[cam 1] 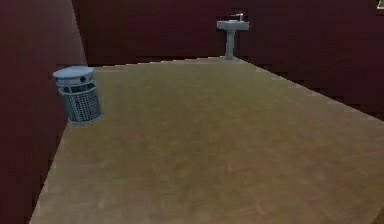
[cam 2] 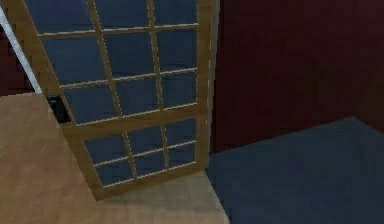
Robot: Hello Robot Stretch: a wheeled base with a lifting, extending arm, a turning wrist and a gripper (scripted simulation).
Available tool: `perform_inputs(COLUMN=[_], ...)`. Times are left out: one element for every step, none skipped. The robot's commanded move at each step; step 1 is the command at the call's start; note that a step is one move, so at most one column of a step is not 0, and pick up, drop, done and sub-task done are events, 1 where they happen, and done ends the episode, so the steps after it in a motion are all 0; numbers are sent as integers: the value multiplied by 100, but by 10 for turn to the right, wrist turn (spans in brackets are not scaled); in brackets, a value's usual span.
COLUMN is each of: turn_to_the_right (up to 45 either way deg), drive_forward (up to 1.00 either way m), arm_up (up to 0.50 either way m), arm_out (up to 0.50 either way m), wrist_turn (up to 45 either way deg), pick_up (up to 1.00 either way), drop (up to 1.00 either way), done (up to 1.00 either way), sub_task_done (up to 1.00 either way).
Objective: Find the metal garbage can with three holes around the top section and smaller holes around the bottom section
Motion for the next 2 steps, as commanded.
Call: perform_inputs(turn_to_the_right=[-180,0], drive_forward=[0,100], arm_up=[0,0], arm_out=[0,0], wrist_turn=[0,0], pick_up=[0,0], drop=[0,0], done=[0,0], sub_task_done=[0,0])
